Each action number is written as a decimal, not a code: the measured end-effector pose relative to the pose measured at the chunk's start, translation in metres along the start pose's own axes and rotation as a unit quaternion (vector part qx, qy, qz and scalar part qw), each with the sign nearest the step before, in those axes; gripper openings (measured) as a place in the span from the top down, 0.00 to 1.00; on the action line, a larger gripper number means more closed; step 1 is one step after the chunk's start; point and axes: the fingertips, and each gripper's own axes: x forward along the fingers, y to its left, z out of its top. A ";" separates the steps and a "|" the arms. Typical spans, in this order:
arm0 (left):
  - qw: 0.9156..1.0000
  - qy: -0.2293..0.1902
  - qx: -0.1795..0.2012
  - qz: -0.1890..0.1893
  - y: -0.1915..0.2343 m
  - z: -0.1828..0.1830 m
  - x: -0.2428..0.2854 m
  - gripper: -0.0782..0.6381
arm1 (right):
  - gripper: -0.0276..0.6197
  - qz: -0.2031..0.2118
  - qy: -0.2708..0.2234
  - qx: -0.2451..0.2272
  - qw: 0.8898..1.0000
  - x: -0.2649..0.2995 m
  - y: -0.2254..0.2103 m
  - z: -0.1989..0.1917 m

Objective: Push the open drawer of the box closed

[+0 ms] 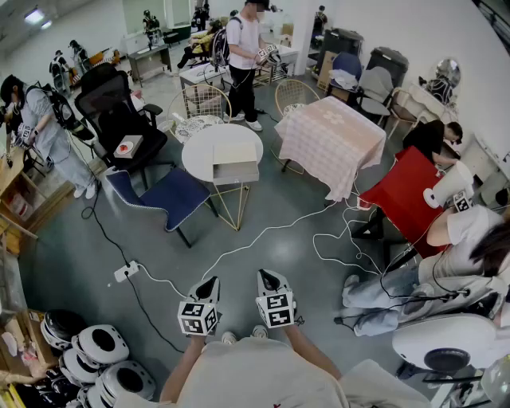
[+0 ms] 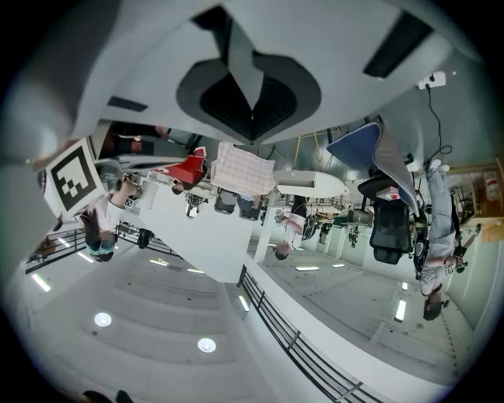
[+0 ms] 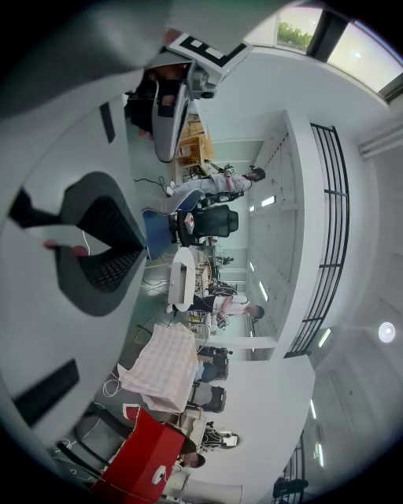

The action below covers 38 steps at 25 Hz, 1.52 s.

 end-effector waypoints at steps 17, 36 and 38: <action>1.000 0.011 -0.007 0.011 -0.009 -0.008 0.014 0.87 | 0.93 0.026 0.008 0.019 0.999 0.002 -0.014 -0.013; 0.999 0.027 -0.010 0.032 -0.031 -0.024 0.051 0.87 | 0.93 0.041 0.031 0.017 0.999 0.003 -0.072 -0.046; 0.999 0.027 -0.010 0.034 -0.030 -0.021 0.056 0.87 | 0.93 0.045 0.036 0.016 0.998 0.008 -0.075 -0.048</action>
